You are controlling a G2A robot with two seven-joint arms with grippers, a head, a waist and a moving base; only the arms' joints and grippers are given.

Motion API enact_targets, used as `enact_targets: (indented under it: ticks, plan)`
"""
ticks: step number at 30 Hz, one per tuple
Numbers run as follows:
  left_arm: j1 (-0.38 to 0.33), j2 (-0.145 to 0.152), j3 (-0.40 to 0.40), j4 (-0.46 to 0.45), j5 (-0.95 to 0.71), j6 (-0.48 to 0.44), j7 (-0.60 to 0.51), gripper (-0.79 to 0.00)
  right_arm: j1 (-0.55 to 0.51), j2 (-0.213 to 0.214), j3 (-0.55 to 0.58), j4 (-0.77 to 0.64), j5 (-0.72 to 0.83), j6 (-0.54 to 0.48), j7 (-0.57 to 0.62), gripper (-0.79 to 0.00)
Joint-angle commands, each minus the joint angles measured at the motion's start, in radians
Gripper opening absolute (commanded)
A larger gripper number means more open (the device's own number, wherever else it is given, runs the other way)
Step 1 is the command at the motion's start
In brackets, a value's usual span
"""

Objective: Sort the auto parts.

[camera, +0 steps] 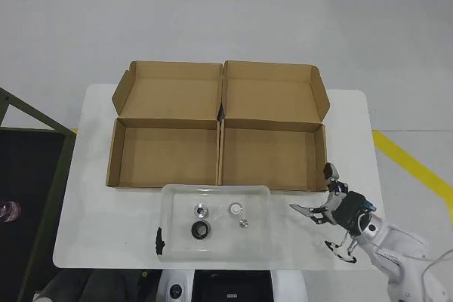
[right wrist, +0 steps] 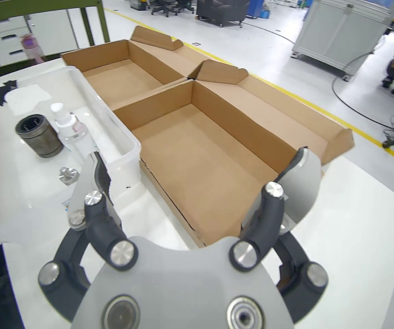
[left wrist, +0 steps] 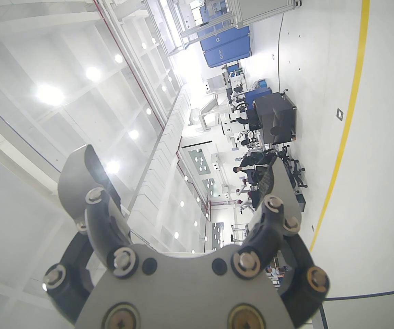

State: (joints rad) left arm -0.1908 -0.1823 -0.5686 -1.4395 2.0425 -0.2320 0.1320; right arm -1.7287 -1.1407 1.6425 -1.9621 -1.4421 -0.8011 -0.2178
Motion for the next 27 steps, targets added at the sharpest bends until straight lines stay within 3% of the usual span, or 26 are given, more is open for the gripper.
enact_targets:
  ticks: [1,11,27]
  plan:
    - [0.0,0.0,0.0,0.0,0.0,0.0,0.0,0.0,0.036,0.002,-0.03,-0.011,0.014,-0.038,0.044,0.0]
    - [0.0,0.0,0.0,0.0,0.0,0.0,0.0,0.0,0.169,0.003,-0.205,-0.036,0.027,-0.116,0.239,0.0]
    - [0.0,0.0,0.0,0.0,0.0,0.0,0.0,0.0,0.3,-0.006,-0.459,-0.046,-0.001,-0.125,0.456,0.0]
